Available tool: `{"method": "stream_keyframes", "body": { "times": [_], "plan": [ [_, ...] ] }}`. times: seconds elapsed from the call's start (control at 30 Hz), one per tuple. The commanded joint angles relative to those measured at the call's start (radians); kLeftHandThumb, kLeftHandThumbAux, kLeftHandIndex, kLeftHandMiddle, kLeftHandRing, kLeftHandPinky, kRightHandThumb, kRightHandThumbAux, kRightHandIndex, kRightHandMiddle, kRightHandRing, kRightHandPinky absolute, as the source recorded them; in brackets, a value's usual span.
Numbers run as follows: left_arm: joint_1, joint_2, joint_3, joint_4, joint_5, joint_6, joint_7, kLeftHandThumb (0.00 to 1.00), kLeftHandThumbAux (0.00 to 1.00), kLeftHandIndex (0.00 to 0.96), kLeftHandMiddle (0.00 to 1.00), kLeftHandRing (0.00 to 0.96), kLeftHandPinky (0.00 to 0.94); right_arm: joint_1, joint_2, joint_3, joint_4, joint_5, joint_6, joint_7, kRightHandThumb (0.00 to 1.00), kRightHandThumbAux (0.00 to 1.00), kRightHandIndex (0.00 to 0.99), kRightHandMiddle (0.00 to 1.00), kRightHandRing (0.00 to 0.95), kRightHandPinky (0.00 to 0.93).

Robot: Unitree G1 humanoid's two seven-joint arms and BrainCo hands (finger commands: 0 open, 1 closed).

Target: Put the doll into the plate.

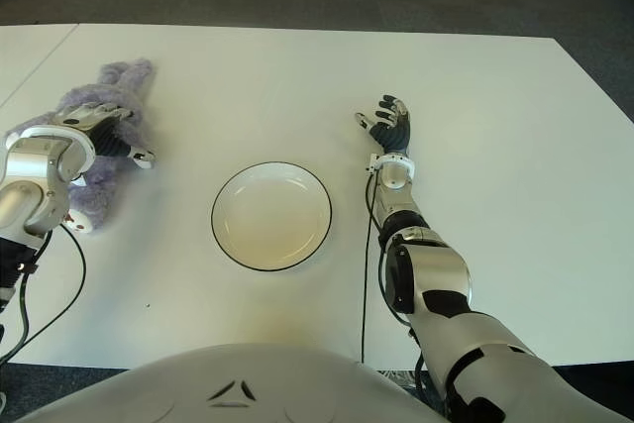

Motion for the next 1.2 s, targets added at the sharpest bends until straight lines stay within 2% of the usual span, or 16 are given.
{"method": "stream_keyframes", "body": {
  "times": [0.03,0.23,0.27,0.33,0.37,0.57,0.6,0.73,0.8,0.87,1.1,1.13,1.17,1.2],
  "plan": [
    [0.051,-0.023,-0.038,0.029,-0.036,-0.023,-0.059,0.000,0.332,0.000,0.000,0.000,0.000,0.177,0.030,-0.006,0.103,0.012,0.082,0.007,0.174,0.843,0.198,0.241,0.262,0.279],
    [0.060,0.002,-0.015,0.024,-0.089,-0.066,-0.074,0.022,0.334,0.000,0.000,0.000,0.000,0.173,0.028,0.004,0.104,0.001,0.097,-0.012,0.170,0.849,0.194,0.239,0.256,0.269],
    [0.063,0.008,-0.008,0.023,-0.102,-0.077,-0.075,0.164,0.371,0.000,0.000,0.000,0.000,0.172,0.028,0.005,0.104,0.000,0.100,-0.016,0.173,0.847,0.190,0.235,0.255,0.273],
    [0.068,0.019,-0.001,0.024,-0.120,-0.096,-0.074,0.206,0.382,0.000,0.000,0.000,0.000,0.171,0.027,0.007,0.105,-0.001,0.104,-0.020,0.177,0.846,0.189,0.234,0.255,0.274],
    [0.070,0.023,0.001,0.025,-0.127,-0.105,-0.072,0.326,0.409,0.000,0.000,0.000,0.000,0.171,0.027,0.008,0.105,-0.002,0.105,-0.021,0.179,0.847,0.188,0.232,0.254,0.271],
    [0.074,0.063,0.001,0.054,-0.150,-0.173,-0.063,0.474,0.427,0.000,0.000,0.000,0.000,0.172,0.027,0.019,0.105,-0.012,0.106,-0.037,0.174,0.843,0.188,0.229,0.250,0.259],
    [0.073,0.069,-0.003,0.061,-0.150,-0.184,-0.060,0.526,0.426,0.000,0.000,0.000,0.056,0.172,0.026,0.021,0.105,-0.013,0.106,-0.039,0.173,0.845,0.186,0.235,0.254,0.274],
    [0.067,0.082,-0.013,0.082,-0.150,-0.215,-0.060,0.555,0.425,0.000,0.000,0.004,0.096,0.172,0.026,0.024,0.105,-0.013,0.104,-0.041,0.170,0.848,0.187,0.238,0.257,0.275],
    [0.062,0.089,-0.018,0.093,-0.151,-0.233,-0.064,0.600,0.419,0.000,0.000,0.084,0.236,0.172,0.025,0.026,0.105,-0.014,0.103,-0.042,0.169,0.855,0.194,0.239,0.257,0.268],
    [0.059,0.092,-0.020,0.105,-0.152,-0.247,-0.064,0.612,0.415,0.000,0.000,0.121,0.286,0.172,0.025,0.029,0.105,-0.015,0.103,-0.044,0.167,0.857,0.196,0.236,0.255,0.265],
    [0.060,0.090,-0.015,0.122,-0.146,-0.272,-0.031,0.583,0.419,0.014,0.000,0.127,0.290,0.173,0.023,0.027,0.105,-0.012,0.100,-0.042,0.173,0.850,0.202,0.229,0.246,0.253],
    [0.061,0.090,-0.014,0.124,-0.146,-0.276,-0.024,0.577,0.423,0.036,0.045,0.190,0.341,0.173,0.023,0.027,0.105,-0.011,0.101,-0.041,0.178,0.849,0.204,0.229,0.245,0.255],
    [0.063,0.088,-0.010,0.128,-0.146,-0.280,-0.012,0.576,0.424,0.040,0.052,0.201,0.350,0.173,0.023,0.026,0.105,-0.011,0.101,-0.041,0.180,0.848,0.204,0.228,0.245,0.256],
    [0.064,0.087,-0.007,0.130,-0.146,-0.282,-0.004,0.588,0.423,0.102,0.114,0.255,0.395,0.173,0.023,0.026,0.105,-0.010,0.102,-0.040,0.182,0.848,0.204,0.228,0.243,0.257]
  ]
}}
